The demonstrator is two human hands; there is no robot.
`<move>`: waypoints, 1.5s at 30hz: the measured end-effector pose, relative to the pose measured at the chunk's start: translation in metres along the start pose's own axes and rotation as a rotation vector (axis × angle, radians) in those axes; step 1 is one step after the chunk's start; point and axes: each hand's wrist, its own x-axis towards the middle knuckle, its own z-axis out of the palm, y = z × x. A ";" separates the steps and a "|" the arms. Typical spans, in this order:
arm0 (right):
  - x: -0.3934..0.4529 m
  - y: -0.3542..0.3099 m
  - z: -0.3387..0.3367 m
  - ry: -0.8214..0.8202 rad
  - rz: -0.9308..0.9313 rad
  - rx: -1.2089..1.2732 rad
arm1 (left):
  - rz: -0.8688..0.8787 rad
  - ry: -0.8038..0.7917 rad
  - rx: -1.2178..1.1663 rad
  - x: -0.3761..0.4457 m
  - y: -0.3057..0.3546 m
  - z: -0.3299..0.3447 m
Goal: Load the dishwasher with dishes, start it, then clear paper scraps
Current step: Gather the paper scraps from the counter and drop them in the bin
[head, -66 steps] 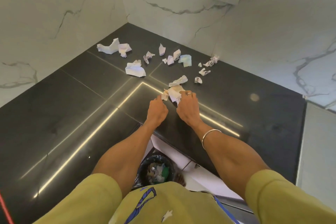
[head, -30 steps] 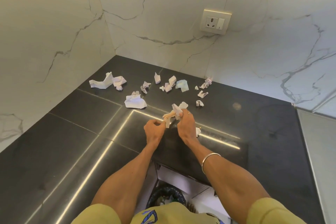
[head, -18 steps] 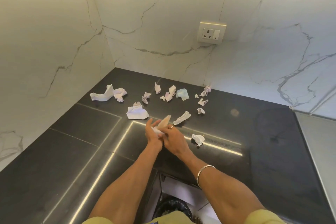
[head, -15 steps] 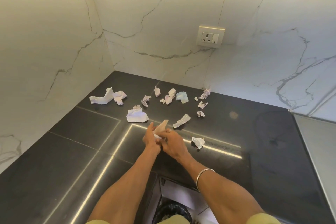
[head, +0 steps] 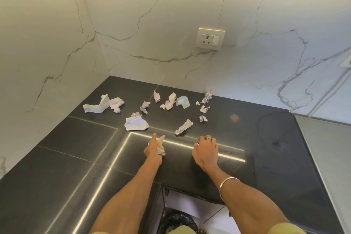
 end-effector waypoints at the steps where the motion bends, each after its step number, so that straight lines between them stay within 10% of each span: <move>1: -0.002 0.006 0.002 -0.023 0.026 -0.007 | 0.007 -0.009 0.023 0.001 -0.004 0.002; 15: 0.007 -0.048 -0.012 -0.155 0.036 0.867 | -0.071 -0.321 0.161 -0.006 -0.025 0.032; 45: 0.004 0.044 0.003 -0.033 0.089 0.375 | -0.070 -0.291 0.416 0.002 -0.030 0.031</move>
